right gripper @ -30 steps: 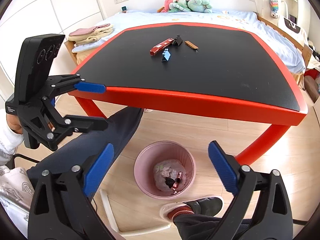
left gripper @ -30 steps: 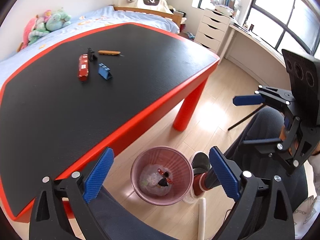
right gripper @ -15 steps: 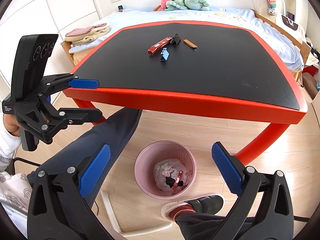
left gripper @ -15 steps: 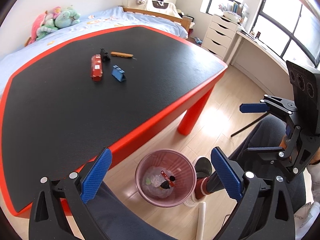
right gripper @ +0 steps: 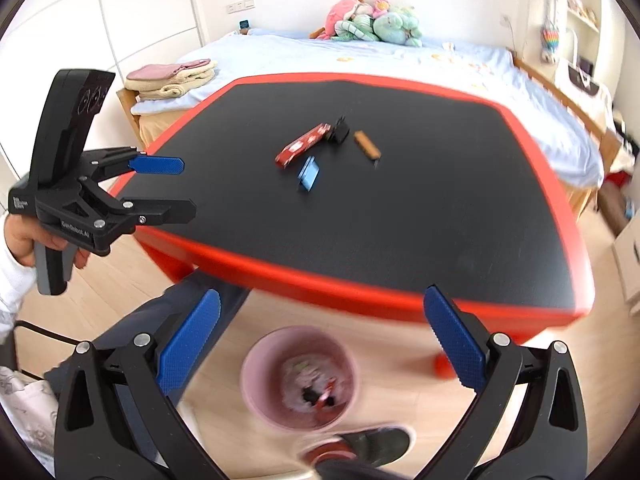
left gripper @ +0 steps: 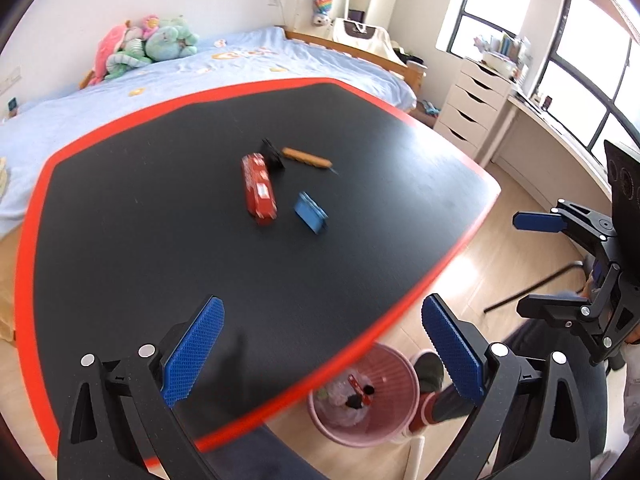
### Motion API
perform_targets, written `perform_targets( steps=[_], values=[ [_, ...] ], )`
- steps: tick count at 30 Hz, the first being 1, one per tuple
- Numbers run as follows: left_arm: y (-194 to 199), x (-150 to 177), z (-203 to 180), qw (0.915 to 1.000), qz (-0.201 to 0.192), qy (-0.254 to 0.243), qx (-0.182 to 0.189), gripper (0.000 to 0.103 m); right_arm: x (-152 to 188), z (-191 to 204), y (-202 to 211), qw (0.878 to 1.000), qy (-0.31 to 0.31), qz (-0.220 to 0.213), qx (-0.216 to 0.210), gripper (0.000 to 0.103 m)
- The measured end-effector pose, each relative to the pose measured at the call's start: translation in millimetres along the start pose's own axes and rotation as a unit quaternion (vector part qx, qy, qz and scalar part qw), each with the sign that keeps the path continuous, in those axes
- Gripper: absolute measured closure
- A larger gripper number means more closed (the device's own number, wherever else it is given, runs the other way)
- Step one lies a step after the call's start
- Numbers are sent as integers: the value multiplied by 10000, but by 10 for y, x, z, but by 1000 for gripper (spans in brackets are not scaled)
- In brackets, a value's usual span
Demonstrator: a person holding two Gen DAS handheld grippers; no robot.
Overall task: Collect trash
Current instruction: 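Move both open tools back over the table toward the red carton, then grasp the red SURPRISE BOX carton with left tool while right tool grasps the wooden stick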
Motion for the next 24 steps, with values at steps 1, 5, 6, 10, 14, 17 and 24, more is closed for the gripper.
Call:
perform_targets(
  steps=[1,5,6,10,14,17,24],
  values=[
    [-14,-42,21,10000,-4,24,-1,8,-89,-34,-35,10000,45,-18,11,3],
    [-97,-299,155,9999,-33,111,-80,8,-401,-153,-209,9997,216,-36,65,3],
    [-124,-371,193,9998,-41,139,-113,8,-483,-177,-258,9997,248,-42,50,3],
    [-254,-555,328,9994,11,143,-309,8,-726,-280,-452,9993,370,-43,60,3],
    [-436,-663,460,9986,137,189,-472,8,-879,-375,-713,9988,469,26,100,3],
    [-573,-686,550,9979,237,219,-565,8,-959,-439,-932,9988,478,93,78,3],
    [-797,-676,732,9965,399,296,-676,8,-1084,-531,-1321,9985,509,197,9,3]
  ],
)
Point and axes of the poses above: each gripper's, at about its wrist camera, not at the fingertips, and y roughly against the way its jaws point, z to its left, x to its underside, the point moved 10 cm from there along -y, roughly the way its jaws point, and after that the axes turned 9 degrees about x, right-handed, at the moved point
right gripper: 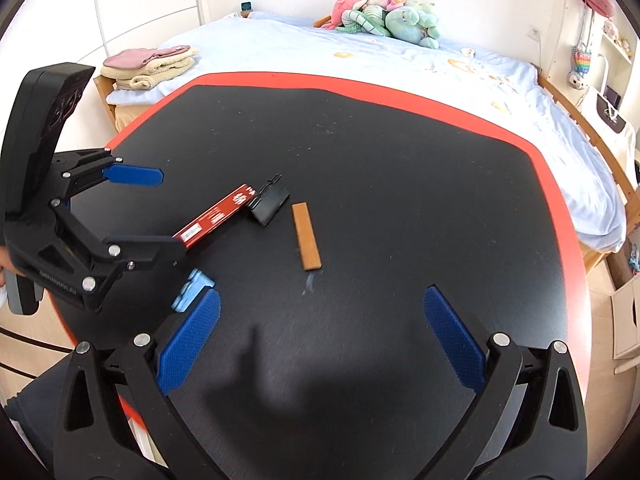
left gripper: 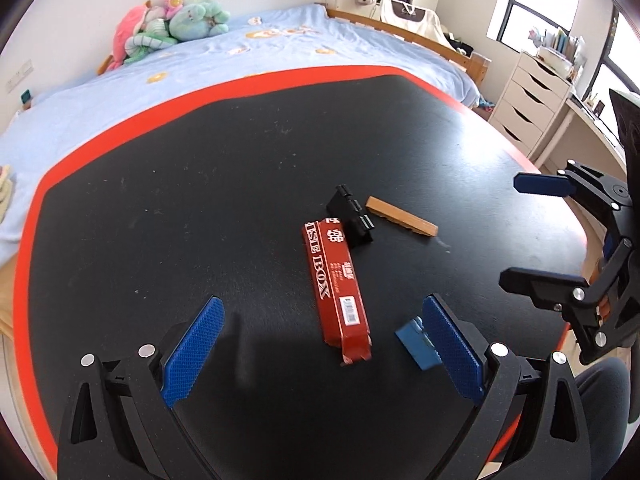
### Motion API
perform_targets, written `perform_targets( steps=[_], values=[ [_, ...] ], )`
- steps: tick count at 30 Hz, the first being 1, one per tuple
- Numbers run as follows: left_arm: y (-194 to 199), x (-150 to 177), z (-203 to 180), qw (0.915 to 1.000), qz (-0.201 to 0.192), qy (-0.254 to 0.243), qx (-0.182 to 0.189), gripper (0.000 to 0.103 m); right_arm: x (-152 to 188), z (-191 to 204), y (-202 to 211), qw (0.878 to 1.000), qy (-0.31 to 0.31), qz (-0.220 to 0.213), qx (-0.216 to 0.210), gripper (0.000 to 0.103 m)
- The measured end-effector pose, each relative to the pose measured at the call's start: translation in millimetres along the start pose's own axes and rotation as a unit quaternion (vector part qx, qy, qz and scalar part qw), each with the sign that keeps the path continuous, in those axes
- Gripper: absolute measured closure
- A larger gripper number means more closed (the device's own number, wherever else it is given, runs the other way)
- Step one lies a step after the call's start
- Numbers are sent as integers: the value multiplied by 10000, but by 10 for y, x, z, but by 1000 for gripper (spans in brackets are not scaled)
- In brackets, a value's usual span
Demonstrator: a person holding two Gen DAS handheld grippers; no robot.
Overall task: Collect trash
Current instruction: 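Grasp the red SURPRISE BOX carton with left tool while right tool grasps the wooden stick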
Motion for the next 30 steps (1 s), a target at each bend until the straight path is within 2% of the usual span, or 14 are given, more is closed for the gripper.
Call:
perform_targets(
  steps=[2,4,6,8,14,17,19,20,22,24,30],
  values=[
    [-49,-3,35,10000,23,17,-30,8,-36,-3,-102,10000,42,21,-37,4],
    [-94,-8,44,10000,46,27,-9,8,-69,12,-199,9999,85,49,-103,14],
    [-125,-36,51,10000,46,15,-4,10,-90,22,-288,9998,113,103,-131,18],
    [-160,-38,57,10000,84,-1,-3,22,-120,49,-372,9997,116,126,-196,25],
    [-212,-6,56,9997,139,-157,-94,42,-162,160,-530,9992,241,157,-268,43],
    [-186,-1,88,9996,130,-209,-146,63,-166,193,-560,9993,268,128,-239,56],
    [-175,7,97,9994,144,-286,-162,70,-168,218,-551,9992,285,99,-250,67],
    [-171,9,96,9991,153,-340,-184,80,-163,222,-545,9992,301,96,-248,71],
    [-162,17,99,9989,158,-395,-184,80,-155,243,-529,9990,345,113,-262,85],
    [-153,18,102,9989,151,-405,-163,81,-156,245,-520,9989,385,130,-211,92],
    [-64,-16,70,9989,60,-435,-140,81,-139,188,-451,9996,243,122,-65,92]
  ],
)
Point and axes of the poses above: each gripper's, at about its wrist camera, not at the fingertips, and y roughly against the way its jaws point, z to its left, x to its underside, the point moved 10 cm from there along -y, roughly the way its jaws point, and after that the axes turned 9 degrees about x, right-handed, at the moved point
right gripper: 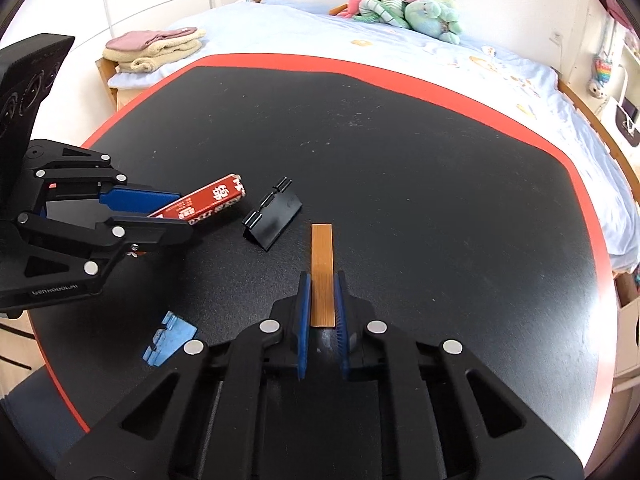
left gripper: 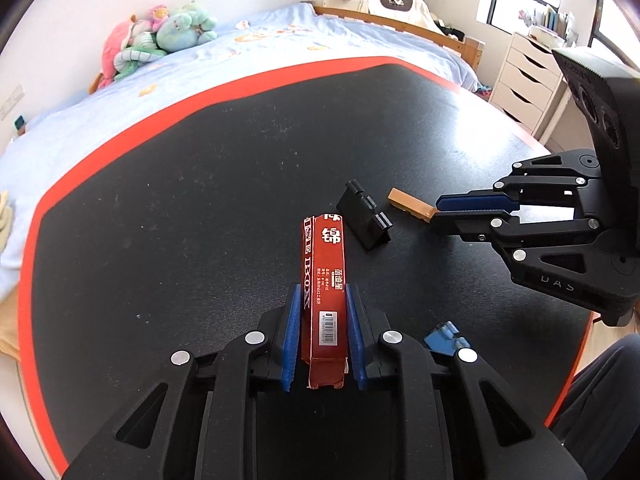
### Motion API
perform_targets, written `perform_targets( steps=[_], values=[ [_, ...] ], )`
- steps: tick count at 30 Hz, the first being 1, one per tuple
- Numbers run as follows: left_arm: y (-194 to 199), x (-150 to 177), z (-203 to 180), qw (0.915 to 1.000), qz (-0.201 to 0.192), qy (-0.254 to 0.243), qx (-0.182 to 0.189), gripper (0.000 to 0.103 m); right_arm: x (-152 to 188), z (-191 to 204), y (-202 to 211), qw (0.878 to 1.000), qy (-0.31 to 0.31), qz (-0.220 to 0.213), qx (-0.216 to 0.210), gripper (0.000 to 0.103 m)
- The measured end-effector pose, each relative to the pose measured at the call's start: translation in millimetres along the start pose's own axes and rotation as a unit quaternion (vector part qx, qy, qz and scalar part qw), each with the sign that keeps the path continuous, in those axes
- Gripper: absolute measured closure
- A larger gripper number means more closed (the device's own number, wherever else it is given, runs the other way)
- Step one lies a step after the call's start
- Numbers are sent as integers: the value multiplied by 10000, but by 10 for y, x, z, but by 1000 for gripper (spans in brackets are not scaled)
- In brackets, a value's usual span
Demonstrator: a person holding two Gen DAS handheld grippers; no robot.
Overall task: Collect trash
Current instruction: 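Grasp the red SURPRISE BOX carton with left tool while right tool grasps the wooden stick, then carry the red carton and wooden stick over the wastebasket and open both tools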
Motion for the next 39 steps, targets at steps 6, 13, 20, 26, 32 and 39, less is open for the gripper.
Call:
perform_targets(
  steps=[6,13,20,26,32,39],
  values=[
    [212,-12,-113,9998,-167,-71,71,82,35,5,272,9999,-71,-92,76,92],
    [538,99,-366,9987,-351,-248,284,82,200,119,809,9993,-211,-285,79,92],
    [859,247,-671,9959,-501,-510,548,82,442,250,1406,9979,-344,-541,135,92],
    [1041,456,-921,9932,-632,-627,750,81,717,381,1785,9957,-537,-723,200,92],
    [1122,746,-1151,9908,-598,-792,920,81,1100,537,1956,9944,-750,-699,243,92],
    [1083,1106,-1343,9894,-394,-894,1076,81,1567,715,1990,9935,-1008,-495,165,92]
  ],
)
Point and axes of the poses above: each gripper's, at about its wrist camera, not at the fingertips, and y roughly against the way its jaws point, z to its left, x to its underside, the point moved 10 cm from there along -y, roughly the way its jaws point, and after that the axes turned 9 degrees about x, right-handed, at the moved point
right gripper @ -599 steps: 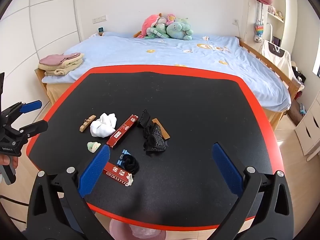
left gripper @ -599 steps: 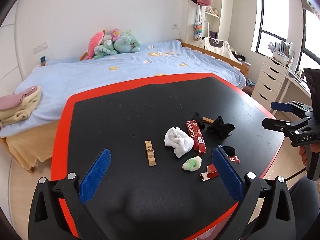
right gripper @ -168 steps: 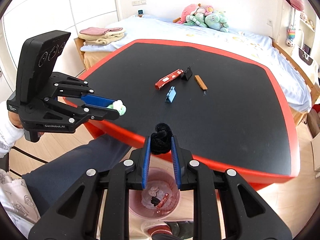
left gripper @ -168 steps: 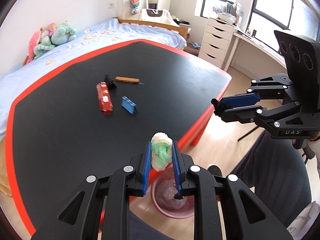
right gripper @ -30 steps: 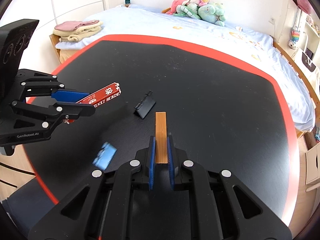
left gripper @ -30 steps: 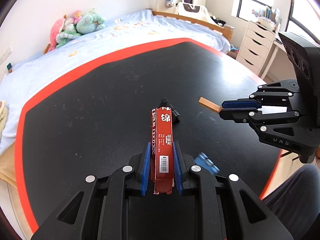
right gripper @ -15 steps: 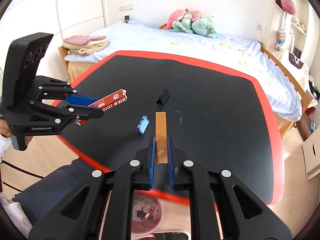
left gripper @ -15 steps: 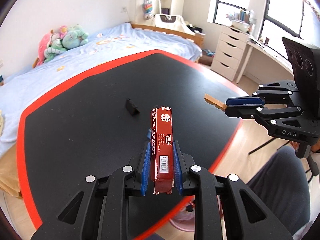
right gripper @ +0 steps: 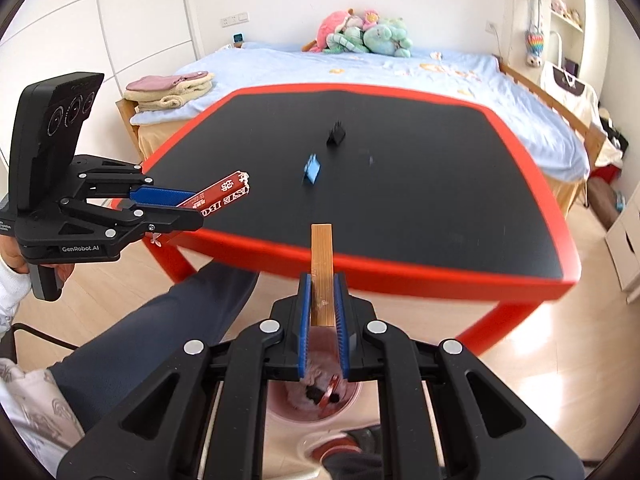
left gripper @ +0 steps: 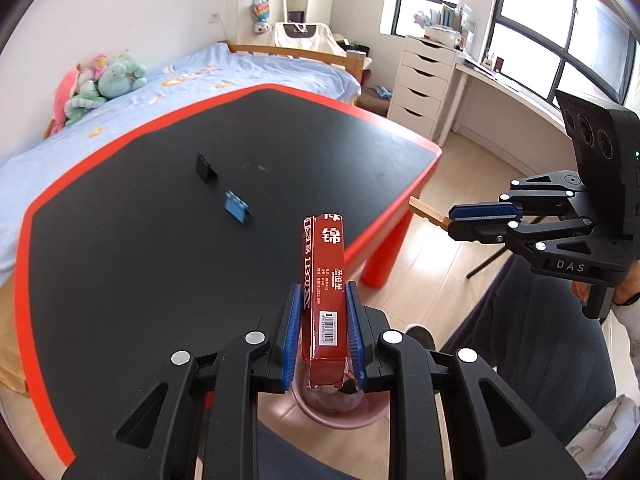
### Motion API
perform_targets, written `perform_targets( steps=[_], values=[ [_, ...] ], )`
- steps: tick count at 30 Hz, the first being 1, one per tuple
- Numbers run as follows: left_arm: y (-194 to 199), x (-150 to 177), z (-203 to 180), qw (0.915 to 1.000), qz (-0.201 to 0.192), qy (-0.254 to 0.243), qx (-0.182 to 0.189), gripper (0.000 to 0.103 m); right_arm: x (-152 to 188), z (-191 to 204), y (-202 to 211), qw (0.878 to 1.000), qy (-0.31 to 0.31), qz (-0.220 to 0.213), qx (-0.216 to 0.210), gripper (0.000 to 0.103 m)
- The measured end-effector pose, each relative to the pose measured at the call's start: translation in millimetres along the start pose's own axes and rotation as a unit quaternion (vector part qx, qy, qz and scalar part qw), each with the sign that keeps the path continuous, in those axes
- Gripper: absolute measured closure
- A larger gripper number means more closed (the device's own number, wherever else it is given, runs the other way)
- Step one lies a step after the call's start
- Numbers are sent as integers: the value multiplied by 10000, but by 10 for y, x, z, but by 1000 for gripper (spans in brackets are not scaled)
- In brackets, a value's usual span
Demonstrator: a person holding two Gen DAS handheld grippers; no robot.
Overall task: Collect trash
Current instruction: 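Carry the red carton and wooden stick over the wastebasket and open both tools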
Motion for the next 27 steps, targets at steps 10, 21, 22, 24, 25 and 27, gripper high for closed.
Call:
perform_targets(
  steps=[10,21,22,24,25,27],
  values=[
    [-161,411,-222,9992,337,88,177,81,478,175,-17,9992,86,396,15,92],
    [-211,496,-324,9988,396,89,266,81,609,239,-11,9989,15,466,-104,92],
    [-214,499,-323,9988,403,89,264,81,612,238,-10,9989,7,464,-116,92],
    [-221,500,-327,9987,414,100,274,81,616,235,-10,9988,-12,463,-137,92],
    [-225,505,-333,9987,420,98,278,81,615,229,-13,9988,-22,464,-153,92],
    [-239,499,-324,9986,432,96,291,81,618,231,-20,9987,-45,463,-195,92]
  ],
)
Point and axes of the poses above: each gripper's, at about its wrist camera, not at the fingertips, and y roughly against the way its jaws point, z to its left, x to its underside, the point moved 10 cm from there along -y, roughly the way its jaws point, and after that the axes turned 9 degrees about x, right-handed, at the moved point
